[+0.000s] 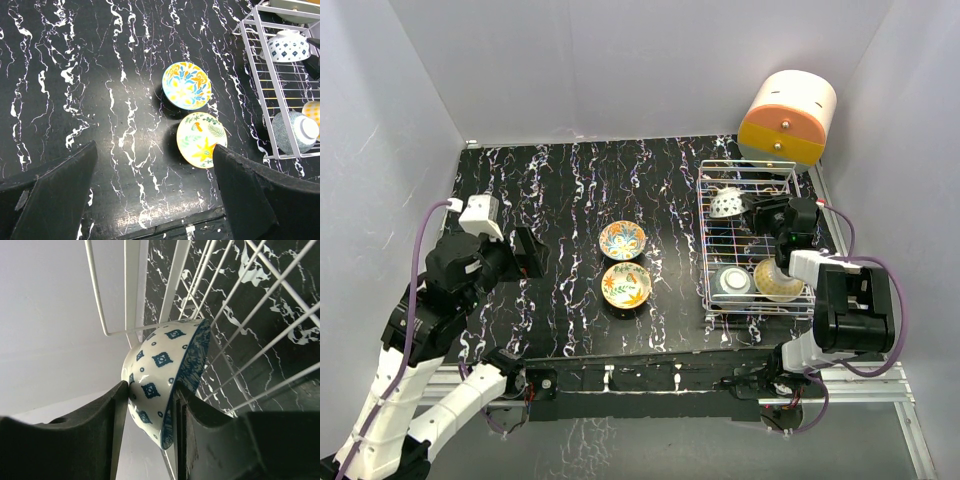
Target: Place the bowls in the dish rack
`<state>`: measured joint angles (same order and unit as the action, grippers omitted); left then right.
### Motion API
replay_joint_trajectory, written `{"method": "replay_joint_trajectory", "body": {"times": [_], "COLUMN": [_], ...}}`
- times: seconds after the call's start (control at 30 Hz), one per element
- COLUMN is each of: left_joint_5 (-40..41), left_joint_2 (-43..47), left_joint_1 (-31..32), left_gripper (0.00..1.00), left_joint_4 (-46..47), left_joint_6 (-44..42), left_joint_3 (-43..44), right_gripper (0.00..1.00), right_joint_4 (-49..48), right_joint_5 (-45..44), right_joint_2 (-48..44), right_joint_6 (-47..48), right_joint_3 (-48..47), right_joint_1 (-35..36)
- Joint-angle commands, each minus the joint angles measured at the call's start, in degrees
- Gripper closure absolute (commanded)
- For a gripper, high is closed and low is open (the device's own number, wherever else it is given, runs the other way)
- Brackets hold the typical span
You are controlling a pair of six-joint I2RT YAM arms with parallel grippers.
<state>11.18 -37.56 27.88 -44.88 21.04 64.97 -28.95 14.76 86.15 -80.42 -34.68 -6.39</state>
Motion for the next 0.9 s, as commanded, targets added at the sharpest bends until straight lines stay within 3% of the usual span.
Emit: {"method": "replay_joint_trajectory", "body": {"times": [0.0, 0.17, 0.53, 0.87], "left_joint_5": [-0.9, -0.7, -1.1, -0.2], "left_joint_2": [0.9, 1.7, 3.9, 6.6], "left_joint_1": [0.2, 0.2, 0.2, 0.2], "left_gripper": [0.03, 0.03, 0.03, 0.03], "left_joint_4": [0.9, 1.1, 2.1, 1.6], "left_joint_6": [0.7, 0.8, 1.1, 1.3], "left_joint_3": [-1.0, -1.6, -3.7, -4.9], "right_gripper": [0.58, 0.47, 0.45, 0.41], "right_joint_4": [6.0, 14.6, 28.0, 38.4], "right_joint_5": [-0.8, -0.9, -3.0, -0.1], "right_joint_2": [-2.2, -2.8, -5.1, -1.4], "right_joint_6": [4.3, 8.3, 15.9, 23.4], "right_joint_3": [-0.8, -4.6, -11.9, -17.1], "right_joint_1": [-0.5, -0.5, -0.8, -0.8]}}
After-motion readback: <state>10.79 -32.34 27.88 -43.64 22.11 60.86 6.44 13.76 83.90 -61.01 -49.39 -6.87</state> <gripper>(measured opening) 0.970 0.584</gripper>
